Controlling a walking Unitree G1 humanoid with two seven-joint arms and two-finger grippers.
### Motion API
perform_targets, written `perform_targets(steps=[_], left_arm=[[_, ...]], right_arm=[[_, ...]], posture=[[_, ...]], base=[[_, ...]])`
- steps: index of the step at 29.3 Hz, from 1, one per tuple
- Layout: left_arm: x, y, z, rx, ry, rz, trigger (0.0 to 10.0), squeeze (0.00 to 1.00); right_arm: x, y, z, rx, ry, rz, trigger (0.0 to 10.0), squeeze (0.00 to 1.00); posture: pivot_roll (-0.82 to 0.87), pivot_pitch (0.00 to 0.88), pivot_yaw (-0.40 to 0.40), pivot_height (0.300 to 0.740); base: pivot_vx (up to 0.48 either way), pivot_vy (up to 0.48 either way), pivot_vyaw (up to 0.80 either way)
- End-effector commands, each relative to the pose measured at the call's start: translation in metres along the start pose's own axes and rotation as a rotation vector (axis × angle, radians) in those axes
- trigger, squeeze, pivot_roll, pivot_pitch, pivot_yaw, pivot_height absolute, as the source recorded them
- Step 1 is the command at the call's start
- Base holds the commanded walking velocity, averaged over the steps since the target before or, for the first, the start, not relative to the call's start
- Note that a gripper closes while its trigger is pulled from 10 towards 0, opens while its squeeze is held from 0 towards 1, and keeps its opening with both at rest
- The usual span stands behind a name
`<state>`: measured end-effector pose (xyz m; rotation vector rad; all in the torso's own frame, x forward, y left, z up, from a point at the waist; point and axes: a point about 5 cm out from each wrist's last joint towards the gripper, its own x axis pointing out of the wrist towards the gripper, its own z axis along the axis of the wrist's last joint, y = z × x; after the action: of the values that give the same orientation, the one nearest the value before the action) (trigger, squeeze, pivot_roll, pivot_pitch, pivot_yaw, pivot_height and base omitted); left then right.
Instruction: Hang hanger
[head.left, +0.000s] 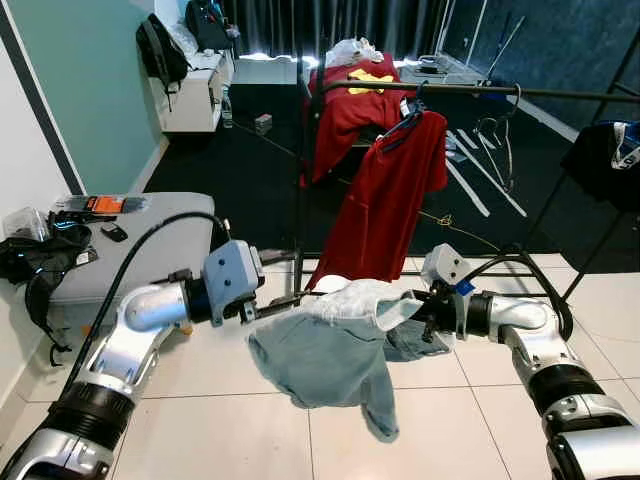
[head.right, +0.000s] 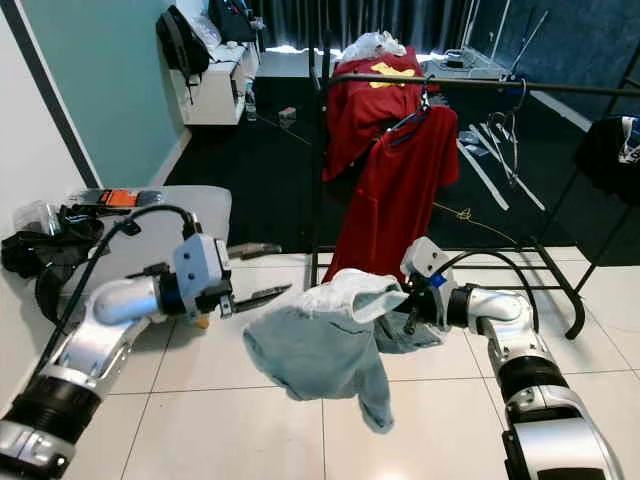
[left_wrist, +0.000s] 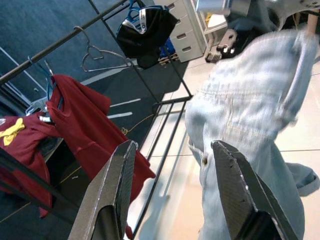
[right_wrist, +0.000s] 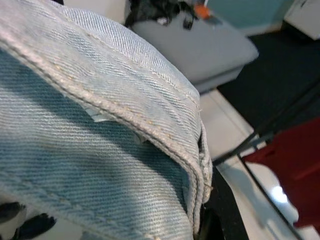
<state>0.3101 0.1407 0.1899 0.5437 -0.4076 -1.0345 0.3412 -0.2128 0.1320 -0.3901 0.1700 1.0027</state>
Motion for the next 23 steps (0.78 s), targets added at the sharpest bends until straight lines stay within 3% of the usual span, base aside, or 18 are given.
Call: perform_targets(steps=[1, 8, 23], left_arm=[[0.001, -0.008, -0.002, -0.023, 0.002, -0.047, 10.0, 0.0], [0.0, -0.01, 0.0, -0.005, -0.001, -0.07, 10.0, 0.0], [0.026, -0.035, -0.001, 0.052, -0.02, -0.167, 10.0, 0.0]], right_arm=[[0.001, -0.006, 0.0, 0.027, 0.03, -0.042, 0.0, 0.0], [0.001, -0.01, -0.004, 0.076, 0.063, -0.101, 0.0, 0.0], [0.018, -0.006, 0.001, 0.116, 0.03, -0.114, 0.0, 0.0]], posture=[[-0.03, 0.047, -0.051, 0.74], [-0.02, 0.052, -0.051, 0.74], [-0.03, 0.057, -0.051, 0.74]], base=[[0.0, 0.0, 0.0], [0.0, 0.0, 0.0], [0.0, 0.0, 0.0]])
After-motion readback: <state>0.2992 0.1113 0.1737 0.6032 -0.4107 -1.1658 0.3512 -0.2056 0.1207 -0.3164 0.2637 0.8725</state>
